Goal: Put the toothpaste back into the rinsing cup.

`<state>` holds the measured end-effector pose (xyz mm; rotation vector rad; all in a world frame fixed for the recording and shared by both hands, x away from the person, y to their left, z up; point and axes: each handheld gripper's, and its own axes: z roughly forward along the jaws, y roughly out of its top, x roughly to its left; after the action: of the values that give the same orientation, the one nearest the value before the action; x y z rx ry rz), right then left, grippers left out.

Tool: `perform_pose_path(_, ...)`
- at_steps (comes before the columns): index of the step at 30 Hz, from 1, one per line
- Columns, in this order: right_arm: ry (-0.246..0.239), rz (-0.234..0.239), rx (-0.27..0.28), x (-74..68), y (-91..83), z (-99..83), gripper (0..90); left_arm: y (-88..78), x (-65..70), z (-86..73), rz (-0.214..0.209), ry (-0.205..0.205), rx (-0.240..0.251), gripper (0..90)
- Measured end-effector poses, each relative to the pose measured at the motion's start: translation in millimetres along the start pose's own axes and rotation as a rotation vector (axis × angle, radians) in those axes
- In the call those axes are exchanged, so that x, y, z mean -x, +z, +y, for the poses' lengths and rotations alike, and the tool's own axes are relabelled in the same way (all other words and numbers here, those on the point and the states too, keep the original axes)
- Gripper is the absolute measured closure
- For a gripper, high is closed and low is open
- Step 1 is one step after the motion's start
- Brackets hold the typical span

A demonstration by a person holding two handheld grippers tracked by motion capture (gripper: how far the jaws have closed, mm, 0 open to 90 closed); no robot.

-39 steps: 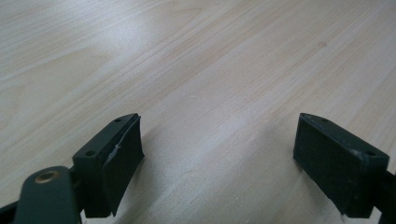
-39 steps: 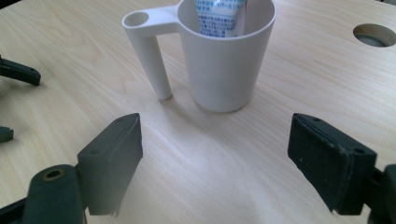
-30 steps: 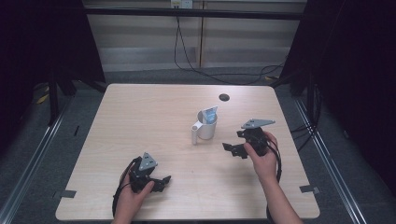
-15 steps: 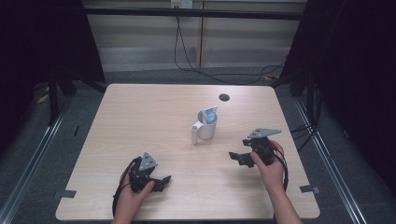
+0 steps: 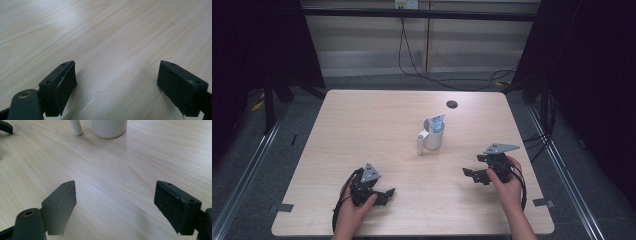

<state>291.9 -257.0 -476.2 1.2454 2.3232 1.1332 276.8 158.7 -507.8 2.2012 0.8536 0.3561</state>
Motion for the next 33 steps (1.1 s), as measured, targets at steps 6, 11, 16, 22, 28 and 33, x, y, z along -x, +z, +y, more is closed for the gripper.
perform_pose_path(6,-0.011,-0.005,-0.015,0.0,-0.9,-6.5,17.5,0.1,0.0,0.0,-0.002,-0.001,0.000,15.4)
perform_pose_path(11,-0.023,-0.014,-0.024,0.8,-3.1,-11.5,17.5,0.0,0.1,0.0,-0.003,-0.001,0.000,15.5)
perform_pose_path(16,-0.032,-0.027,-0.043,1.9,-5.7,-17.8,17.5,0.1,0.1,0.0,-0.002,-0.002,0.000,15.4)
perform_pose_path(22,-0.036,-0.039,-0.058,3.4,-8.6,-24.7,17.6,0.1,0.1,0.0,-0.002,-0.001,0.000,15.4)
perform_pose_path(28,-0.030,-0.045,-0.070,6.0,-11.7,-32.4,17.6,0.0,0.1,0.0,-0.003,-0.001,0.000,15.4)
perform_pose_path(33,-0.027,-0.054,-0.070,9.1,-15.7,-39.4,17.7,0.0,0.1,0.0,-0.002,-0.001,0.000,15.5)
